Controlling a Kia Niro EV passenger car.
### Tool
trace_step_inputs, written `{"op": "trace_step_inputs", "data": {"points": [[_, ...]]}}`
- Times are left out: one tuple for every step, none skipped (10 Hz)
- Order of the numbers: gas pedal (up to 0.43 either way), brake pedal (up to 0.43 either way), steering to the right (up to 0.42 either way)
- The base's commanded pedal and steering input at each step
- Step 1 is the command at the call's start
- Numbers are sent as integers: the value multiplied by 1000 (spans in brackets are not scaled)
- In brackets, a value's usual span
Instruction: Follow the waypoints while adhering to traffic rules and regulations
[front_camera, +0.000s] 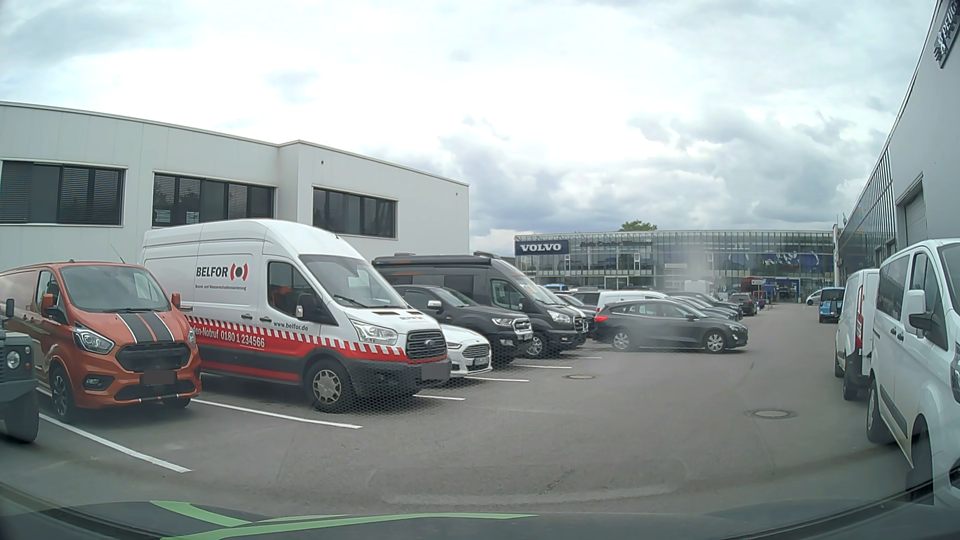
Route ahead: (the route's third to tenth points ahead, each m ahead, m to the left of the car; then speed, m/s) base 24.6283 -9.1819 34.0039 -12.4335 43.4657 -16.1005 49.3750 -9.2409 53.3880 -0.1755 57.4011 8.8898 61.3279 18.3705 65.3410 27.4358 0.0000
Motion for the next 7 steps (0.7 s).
{"op": "trace_step_inputs", "data": {"points": [[0,524,-610],[0,524,-610],[0,524,-610],[0,524,-610],[0,524,-610],[0,524,-610],[0,524,-610]]}}
